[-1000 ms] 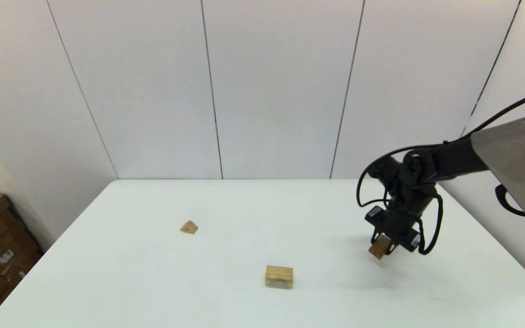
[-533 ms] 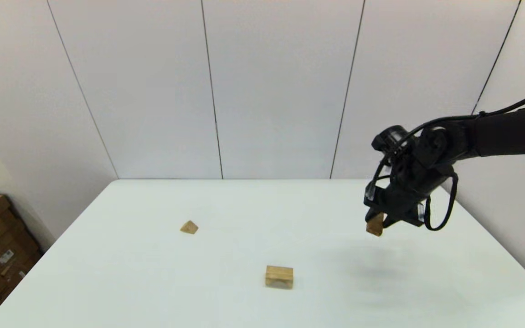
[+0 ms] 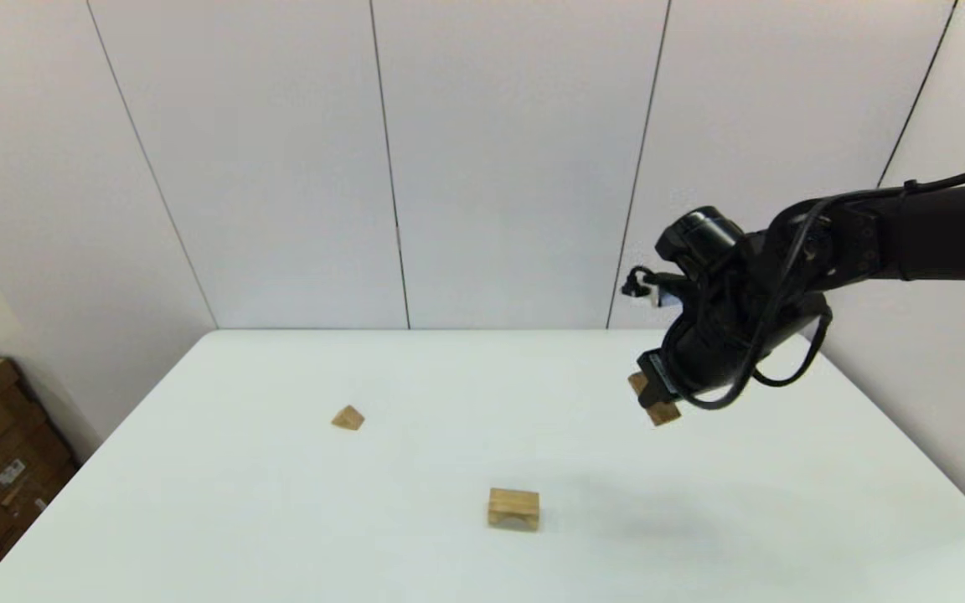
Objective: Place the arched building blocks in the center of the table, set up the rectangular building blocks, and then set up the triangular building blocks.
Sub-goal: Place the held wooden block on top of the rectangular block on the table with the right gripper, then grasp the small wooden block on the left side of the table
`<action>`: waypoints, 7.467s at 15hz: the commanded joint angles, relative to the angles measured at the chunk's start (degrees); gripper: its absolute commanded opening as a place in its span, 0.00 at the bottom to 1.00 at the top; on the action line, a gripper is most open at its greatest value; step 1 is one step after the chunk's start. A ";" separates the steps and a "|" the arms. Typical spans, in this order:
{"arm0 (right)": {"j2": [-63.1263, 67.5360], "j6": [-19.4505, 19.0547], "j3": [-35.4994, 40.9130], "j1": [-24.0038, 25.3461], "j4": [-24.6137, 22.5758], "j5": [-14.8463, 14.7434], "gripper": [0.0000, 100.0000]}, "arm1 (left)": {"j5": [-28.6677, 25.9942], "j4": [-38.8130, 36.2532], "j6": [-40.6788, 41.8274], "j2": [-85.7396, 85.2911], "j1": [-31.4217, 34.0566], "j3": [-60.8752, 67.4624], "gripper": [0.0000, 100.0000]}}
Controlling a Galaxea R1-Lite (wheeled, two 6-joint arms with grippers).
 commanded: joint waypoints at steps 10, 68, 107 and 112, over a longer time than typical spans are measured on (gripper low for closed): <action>1.78 -63.77 0.91 10.98 8.47 -0.40 0.00 | -0.03 0.02 0.03 0.05 -0.03 0.00 1.00; 23.57 -43.73 -21.50 20.91 9.96 -0.05 0.00 | -0.03 0.02 0.03 0.05 -0.03 0.00 1.00; 24.80 -43.46 -21.50 20.91 9.70 -0.76 1.00 | -0.03 0.02 -0.06 0.05 0.06 0.00 1.00; 20.06 -42.85 -21.50 19.50 9.52 -0.58 1.00 | -0.03 0.02 -0.06 0.05 0.06 0.00 1.00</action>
